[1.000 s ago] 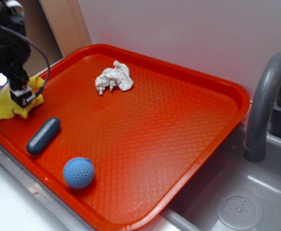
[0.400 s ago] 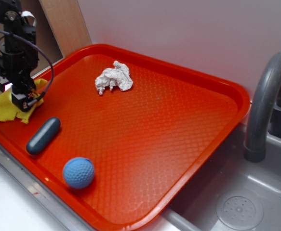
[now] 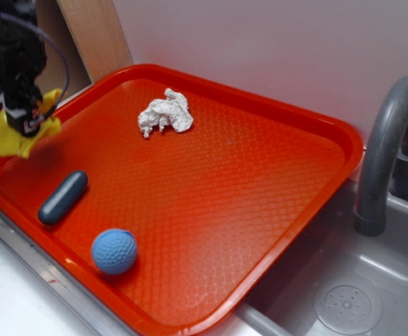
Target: Grab the yellow cloth.
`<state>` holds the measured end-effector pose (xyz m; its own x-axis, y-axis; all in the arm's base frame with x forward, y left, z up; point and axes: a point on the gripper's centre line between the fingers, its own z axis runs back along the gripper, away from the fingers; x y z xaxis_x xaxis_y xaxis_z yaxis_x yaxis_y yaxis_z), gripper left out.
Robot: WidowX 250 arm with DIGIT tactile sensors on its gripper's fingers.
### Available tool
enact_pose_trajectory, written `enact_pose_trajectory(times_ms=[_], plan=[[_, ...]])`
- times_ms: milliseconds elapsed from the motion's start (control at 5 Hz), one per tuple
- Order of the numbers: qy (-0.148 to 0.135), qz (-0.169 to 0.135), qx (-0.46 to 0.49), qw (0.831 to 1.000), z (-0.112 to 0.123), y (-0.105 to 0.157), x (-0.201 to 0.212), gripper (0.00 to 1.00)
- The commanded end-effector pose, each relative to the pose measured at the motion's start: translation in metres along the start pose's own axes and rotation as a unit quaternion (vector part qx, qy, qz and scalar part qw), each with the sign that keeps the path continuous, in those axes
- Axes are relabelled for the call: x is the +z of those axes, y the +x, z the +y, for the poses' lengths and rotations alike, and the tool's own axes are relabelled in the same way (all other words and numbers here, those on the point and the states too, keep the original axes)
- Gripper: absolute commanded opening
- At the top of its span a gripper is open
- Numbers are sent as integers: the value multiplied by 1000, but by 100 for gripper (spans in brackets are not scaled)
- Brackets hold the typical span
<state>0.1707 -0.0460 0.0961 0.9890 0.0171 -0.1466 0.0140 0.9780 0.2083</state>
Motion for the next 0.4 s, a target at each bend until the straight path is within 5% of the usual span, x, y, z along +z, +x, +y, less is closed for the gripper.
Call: enact_pose_trajectory(times_ms=[0, 200], plan=[[-176, -81, -16, 981, 4, -20, 82, 0], [-224, -112, -27, 968, 11, -29, 109, 0]])
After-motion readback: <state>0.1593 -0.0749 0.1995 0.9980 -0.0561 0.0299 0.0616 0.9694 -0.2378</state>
